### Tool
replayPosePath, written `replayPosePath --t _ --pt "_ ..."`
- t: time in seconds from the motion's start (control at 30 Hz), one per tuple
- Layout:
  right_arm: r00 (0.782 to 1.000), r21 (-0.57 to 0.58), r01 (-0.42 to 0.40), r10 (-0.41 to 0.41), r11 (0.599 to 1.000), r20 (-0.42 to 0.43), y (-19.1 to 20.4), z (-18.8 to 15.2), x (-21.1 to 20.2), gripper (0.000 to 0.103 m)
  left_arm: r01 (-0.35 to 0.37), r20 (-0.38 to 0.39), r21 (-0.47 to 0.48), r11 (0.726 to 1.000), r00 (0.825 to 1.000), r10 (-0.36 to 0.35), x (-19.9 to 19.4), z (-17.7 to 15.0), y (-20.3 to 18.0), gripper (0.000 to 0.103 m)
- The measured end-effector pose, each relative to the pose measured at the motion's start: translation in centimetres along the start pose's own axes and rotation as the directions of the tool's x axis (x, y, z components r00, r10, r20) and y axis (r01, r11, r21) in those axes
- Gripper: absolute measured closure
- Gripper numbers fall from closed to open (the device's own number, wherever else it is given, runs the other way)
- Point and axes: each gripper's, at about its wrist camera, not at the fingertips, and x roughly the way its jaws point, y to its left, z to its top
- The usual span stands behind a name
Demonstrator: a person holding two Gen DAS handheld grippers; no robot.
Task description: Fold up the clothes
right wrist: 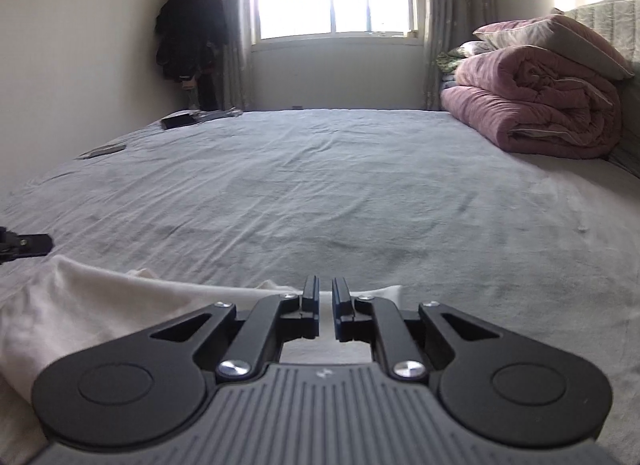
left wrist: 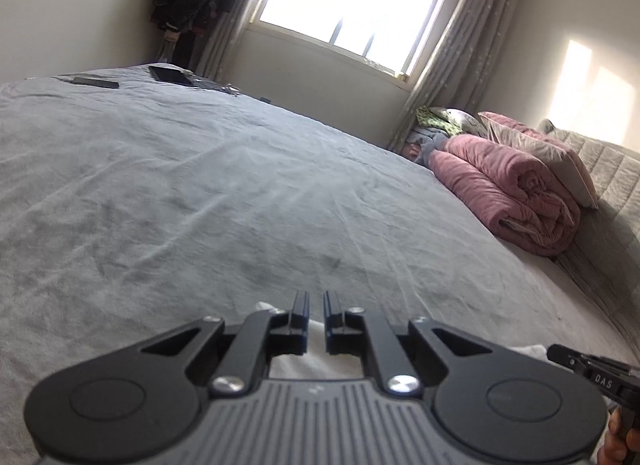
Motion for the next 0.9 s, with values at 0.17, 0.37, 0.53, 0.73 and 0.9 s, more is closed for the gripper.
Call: replayPosePath --t 0.17,0.37,0.53,0.73,0.9 --pt "0.994 -0.131 -0.069 0.058 0.989 -0.088 3.4 -1.8 0.7 0.091 0.110 -0.072 0.099 0.989 0.992 -0.103 0.2 -2.0 -2.7 0.079" --pt "0.993 -0.140 -0.035 0.018 0.990 -0.120 4.0 -2.8 1.5 0.089 0.085 -0.155 0.220 0.972 0.987 -0.051 1.6 -4.3 -4.5 0.067" --pt "0.992 -0.115 -0.052 0.038 0.992 -0.122 3.9 -1.8 -0.4 0.086 0.077 -0.154 0.165 0.983 0.987 -0.052 1.5 -3.9 -3.4 0.069" --pt "0.958 -0.033 -0.214 0.203 0.976 -0.204 4.3 -2.1 -2.5 0.085 0.069 -0.148 0.175 0.982 0.988 -0.043 1.5 -4.0 -3.6 0.069" --pt "0.949 -0.040 -0.233 0.219 0.972 -0.225 5.2 -2.6 -2.6 0.083 0.066 -0.144 0.159 0.985 0.989 -0.043 1.6 -3.8 -3.5 0.069"
